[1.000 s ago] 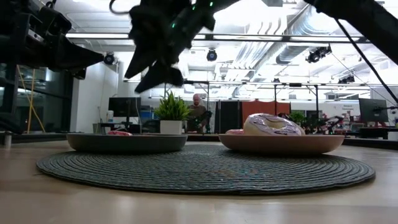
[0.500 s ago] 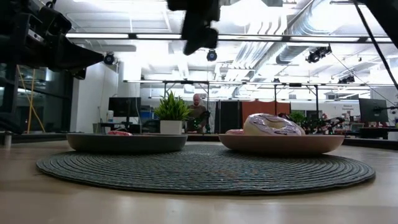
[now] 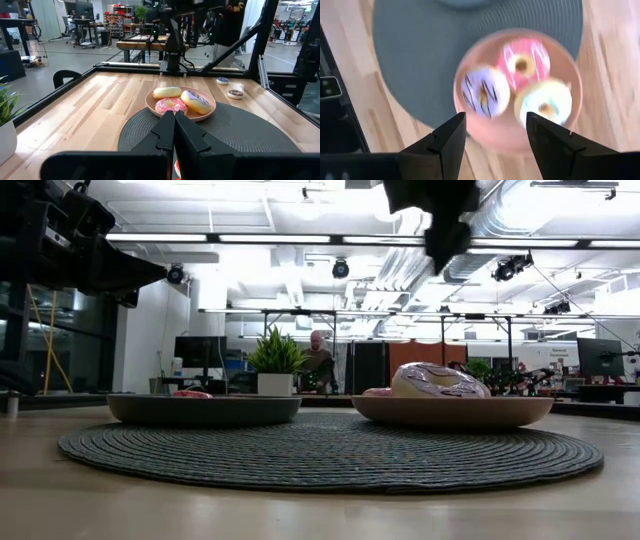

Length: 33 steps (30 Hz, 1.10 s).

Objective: Pick & Place donuts
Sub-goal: Put the small brown donut on the gray plate

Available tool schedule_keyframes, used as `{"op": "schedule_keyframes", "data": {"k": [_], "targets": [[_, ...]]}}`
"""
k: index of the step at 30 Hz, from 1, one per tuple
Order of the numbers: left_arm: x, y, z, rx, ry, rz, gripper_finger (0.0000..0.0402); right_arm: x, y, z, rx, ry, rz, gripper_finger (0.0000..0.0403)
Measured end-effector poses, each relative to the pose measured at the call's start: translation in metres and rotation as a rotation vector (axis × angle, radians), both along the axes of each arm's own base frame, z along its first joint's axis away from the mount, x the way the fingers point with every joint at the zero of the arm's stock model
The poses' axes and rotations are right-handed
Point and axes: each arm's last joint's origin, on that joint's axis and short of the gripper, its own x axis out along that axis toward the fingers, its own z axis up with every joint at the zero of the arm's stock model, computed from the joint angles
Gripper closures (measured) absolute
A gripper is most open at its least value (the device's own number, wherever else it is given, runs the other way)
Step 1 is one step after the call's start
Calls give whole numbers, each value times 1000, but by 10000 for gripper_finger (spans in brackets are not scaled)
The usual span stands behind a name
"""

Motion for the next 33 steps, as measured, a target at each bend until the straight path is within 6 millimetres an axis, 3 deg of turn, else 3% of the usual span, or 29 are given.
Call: {"op": "schedule_keyframes", "data": {"k": [7, 15, 24, 33], "targets": [[0, 0, 0, 0, 0, 0, 399, -63, 3, -20, 62, 68, -112, 207], [0, 0, 0, 0, 0, 0, 399, -111, 7, -50, 196, 175, -299, 209], [0, 0, 0, 0, 0, 0, 399, -139, 16, -92, 361, 264, -382, 210], [0, 0, 0, 0, 0, 0, 399, -145, 32, -133, 566, 220, -324, 208]]}}
